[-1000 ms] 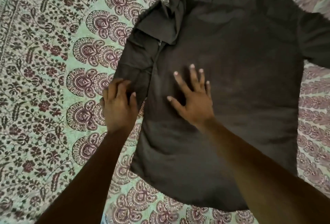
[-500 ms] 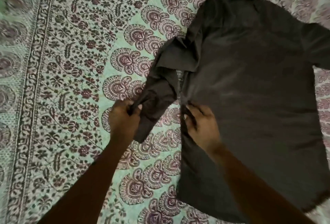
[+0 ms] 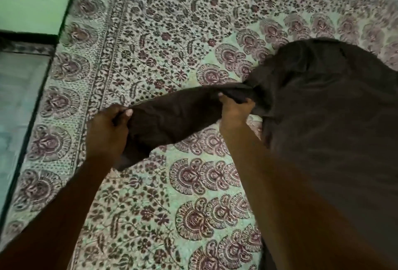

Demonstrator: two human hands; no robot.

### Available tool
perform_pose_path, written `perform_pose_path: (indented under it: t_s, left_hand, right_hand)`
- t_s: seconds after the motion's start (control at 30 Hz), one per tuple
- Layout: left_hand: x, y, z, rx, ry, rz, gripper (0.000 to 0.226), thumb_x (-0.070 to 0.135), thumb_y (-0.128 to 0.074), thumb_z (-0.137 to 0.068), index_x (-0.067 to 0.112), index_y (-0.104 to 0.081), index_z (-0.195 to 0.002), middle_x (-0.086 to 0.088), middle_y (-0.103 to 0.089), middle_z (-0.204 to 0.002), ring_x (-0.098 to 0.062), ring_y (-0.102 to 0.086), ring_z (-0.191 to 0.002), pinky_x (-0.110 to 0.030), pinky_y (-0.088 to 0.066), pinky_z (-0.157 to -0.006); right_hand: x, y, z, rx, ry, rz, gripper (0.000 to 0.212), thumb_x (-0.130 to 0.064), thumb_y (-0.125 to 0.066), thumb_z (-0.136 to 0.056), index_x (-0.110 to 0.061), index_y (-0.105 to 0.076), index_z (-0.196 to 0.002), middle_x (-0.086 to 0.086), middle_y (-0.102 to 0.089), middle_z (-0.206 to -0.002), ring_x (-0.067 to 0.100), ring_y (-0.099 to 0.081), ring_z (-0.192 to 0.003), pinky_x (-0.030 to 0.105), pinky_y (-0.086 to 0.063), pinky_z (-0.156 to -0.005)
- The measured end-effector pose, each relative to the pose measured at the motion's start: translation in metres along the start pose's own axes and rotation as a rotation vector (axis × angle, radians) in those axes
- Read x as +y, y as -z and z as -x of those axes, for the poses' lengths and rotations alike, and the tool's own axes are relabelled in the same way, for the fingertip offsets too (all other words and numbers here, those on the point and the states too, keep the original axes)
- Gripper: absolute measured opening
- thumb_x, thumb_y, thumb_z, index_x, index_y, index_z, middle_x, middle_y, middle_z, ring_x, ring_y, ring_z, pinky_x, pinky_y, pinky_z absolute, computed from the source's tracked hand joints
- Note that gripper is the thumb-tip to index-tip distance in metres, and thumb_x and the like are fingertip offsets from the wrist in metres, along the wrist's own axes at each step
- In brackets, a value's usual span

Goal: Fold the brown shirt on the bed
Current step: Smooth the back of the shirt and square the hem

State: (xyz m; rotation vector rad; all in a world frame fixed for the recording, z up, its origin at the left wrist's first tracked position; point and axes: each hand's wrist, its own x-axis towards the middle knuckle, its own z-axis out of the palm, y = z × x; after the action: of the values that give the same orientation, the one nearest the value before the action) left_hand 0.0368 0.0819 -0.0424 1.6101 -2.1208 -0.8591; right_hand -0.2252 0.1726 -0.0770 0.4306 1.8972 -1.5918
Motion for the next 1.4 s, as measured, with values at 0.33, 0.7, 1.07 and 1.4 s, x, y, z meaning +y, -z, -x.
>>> perform_pose_path:
  t_s: [0.33, 0.7, 1.07, 1.4]
  left_hand:
    - [-0.049, 0.047, -0.056, -0.032, 0.020, -0.470, 0.019, 0.029, -0.056, -0.100, 0.020, -0.071, -0.107, -0.025, -0.070, -0.101, -0.050, -0.066, -0.094, -0.049, -0.051, -0.076]
    - [-0.077, 0.023, -0.087, 0.076, -0.116, -0.672, 0.016, 0.014, -0.058, -0.095, 0.010, -0.066, -0.108, -0.019, -0.067, -0.107, -0.042, -0.062, -0.105, -0.058, -0.040, -0.098]
    - [-0.086, -0.021, -0.035, -0.220, -0.193, -0.565, 0.059, 0.049, -0.026, -0.104, 0.033, -0.024, -0.161, 0.005, -0.017, -0.172, -0.025, -0.023, -0.156, -0.057, -0.023, -0.121]
    - [-0.071, -0.044, -0.027, -0.177, -0.152, -0.514, 0.079, 0.069, -0.021, -0.097, 0.030, -0.009, -0.164, 0.002, -0.002, -0.174, -0.025, -0.004, -0.160, -0.056, -0.014, -0.126]
  right_hand:
    - [0.061, -0.037, 0.059, -0.102, 0.007, -0.075, 0.042, 0.008, -0.077, -0.087, -0.006, -0.062, -0.123, 0.012, -0.067, -0.118, 0.033, -0.071, -0.104, 0.023, -0.059, -0.057]
    - [0.015, -0.001, 0.038, -0.036, 0.501, 0.863, 0.039, -0.029, -0.079, -0.090, -0.005, -0.069, -0.119, 0.019, -0.076, -0.104, 0.033, -0.075, -0.087, 0.037, -0.059, -0.077]
    - [0.060, -0.060, -0.014, -0.397, 0.901, 1.665, 0.092, -0.078, -0.021, -0.097, -0.024, 0.013, -0.165, 0.021, 0.026, -0.169, 0.047, 0.024, -0.154, 0.065, 0.010, -0.122]
    - [0.065, -0.071, 0.019, -0.478, 1.132, 1.337, 0.061, -0.047, -0.030, -0.110, -0.025, -0.019, -0.166, 0.010, -0.007, -0.175, 0.032, 0.000, -0.161, 0.054, -0.007, -0.129]
